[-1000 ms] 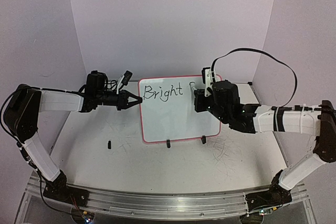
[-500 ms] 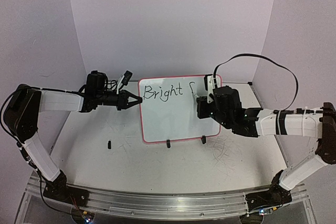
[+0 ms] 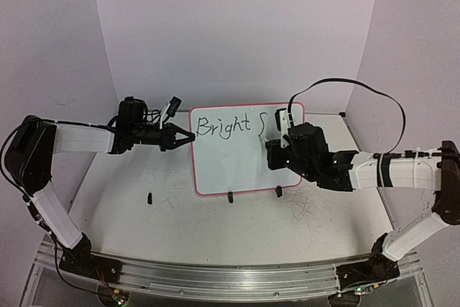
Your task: Write a sentence on the whiteboard
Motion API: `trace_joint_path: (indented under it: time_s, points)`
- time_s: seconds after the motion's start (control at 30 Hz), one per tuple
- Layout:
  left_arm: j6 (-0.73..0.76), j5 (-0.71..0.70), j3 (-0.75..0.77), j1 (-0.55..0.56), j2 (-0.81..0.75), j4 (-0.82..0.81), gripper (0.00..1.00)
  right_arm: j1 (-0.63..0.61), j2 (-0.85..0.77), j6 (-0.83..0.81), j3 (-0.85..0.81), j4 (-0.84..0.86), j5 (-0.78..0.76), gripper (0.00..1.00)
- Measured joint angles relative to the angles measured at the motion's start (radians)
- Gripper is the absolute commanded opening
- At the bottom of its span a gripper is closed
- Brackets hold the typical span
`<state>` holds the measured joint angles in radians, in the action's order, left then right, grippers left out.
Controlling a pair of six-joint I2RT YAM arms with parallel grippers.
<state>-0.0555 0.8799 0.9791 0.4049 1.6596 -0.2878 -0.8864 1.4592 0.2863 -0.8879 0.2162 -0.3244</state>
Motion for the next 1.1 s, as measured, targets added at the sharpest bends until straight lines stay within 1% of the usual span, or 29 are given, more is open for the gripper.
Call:
trace_joint_path:
  time_s: [0.3,0.47,0.73,1.1]
  points:
    - [0.002,0.0,0.0,0.0,0.0,0.0,0.0,0.0,-0.031,-0.025,-0.028,0.025,-0.003,0.0]
    - [0.003,0.0,0.0,0.001,-0.005,0.0,0.0,0.005,-0.013,-0.032,-0.055,0.044,-0.008,0.0]
    - [0.002,-0.001,0.0,0.001,-0.005,0.001,0.0,0.018,0.021,-0.033,-0.055,0.052,-0.015,0.0]
    - [-0.003,-0.003,0.0,0.001,-0.005,0.001,0.0,0.017,0.022,-0.017,-0.059,0.035,-0.096,0.0]
